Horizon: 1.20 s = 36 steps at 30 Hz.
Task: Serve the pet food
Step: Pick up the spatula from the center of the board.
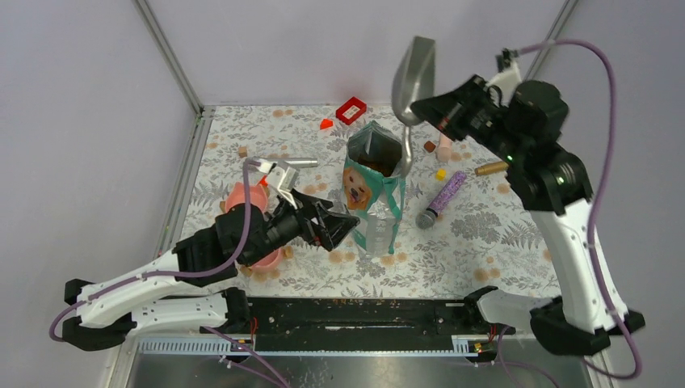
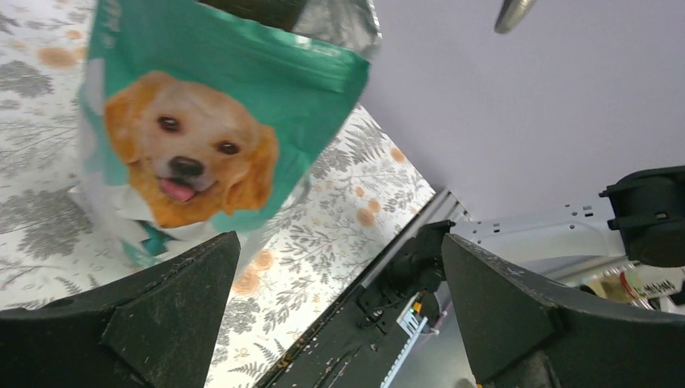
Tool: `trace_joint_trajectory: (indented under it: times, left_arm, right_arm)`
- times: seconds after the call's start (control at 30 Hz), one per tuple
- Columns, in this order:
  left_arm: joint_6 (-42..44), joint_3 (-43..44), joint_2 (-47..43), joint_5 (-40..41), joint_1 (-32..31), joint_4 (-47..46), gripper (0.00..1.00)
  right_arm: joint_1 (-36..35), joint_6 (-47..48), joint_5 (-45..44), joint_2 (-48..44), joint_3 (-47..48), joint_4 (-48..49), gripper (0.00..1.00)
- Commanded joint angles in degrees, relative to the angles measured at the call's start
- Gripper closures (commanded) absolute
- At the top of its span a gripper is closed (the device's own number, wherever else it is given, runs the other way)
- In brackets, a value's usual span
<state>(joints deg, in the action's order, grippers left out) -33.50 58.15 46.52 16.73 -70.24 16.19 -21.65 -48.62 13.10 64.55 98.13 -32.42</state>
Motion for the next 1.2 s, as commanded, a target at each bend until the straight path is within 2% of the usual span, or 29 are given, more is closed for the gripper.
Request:
trace_joint_trajectory:
  times: [0.0,0.13,0.3,0.43,0.5,0.63,0.8,0.9,0.97,1.17]
  left_arm:
    - [-0.95,0.87,-4.56,5.30,0.52,0.61,0.01]
    - [-2.59,-1.55,-7.80,1.12,0.54,-3.28,0.01]
    - [-4.71,-3.42,-10.42,2.54,0.52,-5.47,0.01]
    - [-4.32,-2.17,-9.48,3.68,0.54,-4.13,0.01]
    - [-3.89,-1.56,-8.94,3.74,0.53,-3.05,0.08]
    - [-2.04,-1.42,-10.60,4.41,0.50,0.24,0.15]
    - [-0.35,-4.24,-13.69,6.96,0.54,-0.41,0.14]
    - [-0.98,-5.24,-13.13,7.86,0.56,0.14,0.19]
    - [-1.56,-5.52,-12.25,8.40,0.54,0.69,0.27]
    - [-2.51,-6.72,-11.45,8.26,0.54,0.52,0.42]
  right_arm:
    - [-8.66,2.50,-9.30,7.41,9.70,2.61,1.00]
    - [-19.14,3.24,-17.88,10.86,8.19,5.87,1.00]
    - [-29.57,4.11,-26.72,12.31,3.17,13.49,1.00]
    - [-35.69,4.30,-30.64,14.51,3.42,14.68,1.00]
    - [-38.46,6.04,-34.47,14.80,2.84,15.60,1.00]
    - [-41.04,7.00,-37.99,13.01,-0.89,17.92,1.00]
    - [-42.55,3.20,-33.33,12.60,-4.81,18.90,1.00]
    - [-44.11,0.76,-33.19,11.93,-8.49,22.49,1.00]
    - [-45.08,-0.78,-34.31,11.21,-11.00,25.04,1.00]
    - [-45.85,-3.78,-34.68,10.27,-15.38,30.01,1.00]
